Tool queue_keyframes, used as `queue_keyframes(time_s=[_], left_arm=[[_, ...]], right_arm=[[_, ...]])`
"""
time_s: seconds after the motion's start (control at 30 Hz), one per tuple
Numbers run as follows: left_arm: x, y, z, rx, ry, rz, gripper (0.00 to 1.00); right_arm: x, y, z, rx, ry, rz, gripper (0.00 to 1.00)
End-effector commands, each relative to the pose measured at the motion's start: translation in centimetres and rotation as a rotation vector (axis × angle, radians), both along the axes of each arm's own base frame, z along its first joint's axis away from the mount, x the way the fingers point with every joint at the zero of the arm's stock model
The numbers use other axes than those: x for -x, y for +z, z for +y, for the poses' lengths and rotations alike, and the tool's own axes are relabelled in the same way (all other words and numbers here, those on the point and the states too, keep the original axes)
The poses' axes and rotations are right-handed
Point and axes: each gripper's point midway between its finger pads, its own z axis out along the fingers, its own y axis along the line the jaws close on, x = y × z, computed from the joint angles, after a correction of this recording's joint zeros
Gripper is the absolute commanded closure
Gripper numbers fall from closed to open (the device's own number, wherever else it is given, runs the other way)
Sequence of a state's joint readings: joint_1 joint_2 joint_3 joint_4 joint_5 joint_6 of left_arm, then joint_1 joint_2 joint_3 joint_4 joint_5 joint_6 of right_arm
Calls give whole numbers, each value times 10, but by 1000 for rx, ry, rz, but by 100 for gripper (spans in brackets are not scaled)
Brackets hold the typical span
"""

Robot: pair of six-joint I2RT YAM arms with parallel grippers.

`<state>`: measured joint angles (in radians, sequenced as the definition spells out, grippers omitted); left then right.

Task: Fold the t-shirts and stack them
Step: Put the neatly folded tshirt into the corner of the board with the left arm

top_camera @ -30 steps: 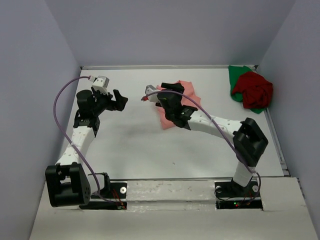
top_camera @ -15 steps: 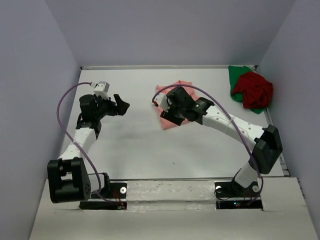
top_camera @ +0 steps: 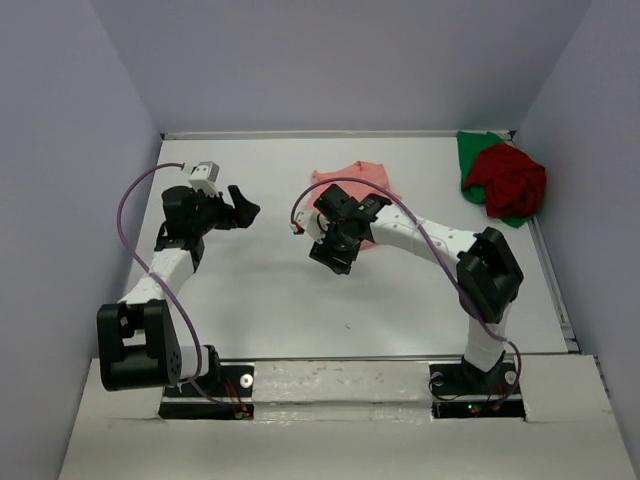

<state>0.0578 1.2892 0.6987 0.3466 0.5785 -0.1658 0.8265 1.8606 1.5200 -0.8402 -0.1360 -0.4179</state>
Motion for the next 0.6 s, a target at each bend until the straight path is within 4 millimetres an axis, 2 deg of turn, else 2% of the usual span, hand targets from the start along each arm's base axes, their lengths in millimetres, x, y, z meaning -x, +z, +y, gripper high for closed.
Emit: queue_keyframes(time_s=[0.0,0.17,0.37,0.5,0.53,0.57], left_arm=[[-13,22,-5,-6,-19,-59,1],[-12,23,-13,-48,-37,-79,1],[-12,24,-12,-71,-39,-95,1],[-11,25,-11,-75,-39,-100,1],[-8,24,-23,-76,-72,-101,1],[-7,25,-24,-76,-72,-103,1]], right_arm=[[-6,9,19,-51,21,12,38],[-14,-3,25,-35,31,15,38],[-26,-15,30,-15,38,-11,37],[-38,-15,39,-20,40,-41,37],[-39,-15,40,-21,43,-45,37],[-42,-17,41,-14,42,-48,37]])
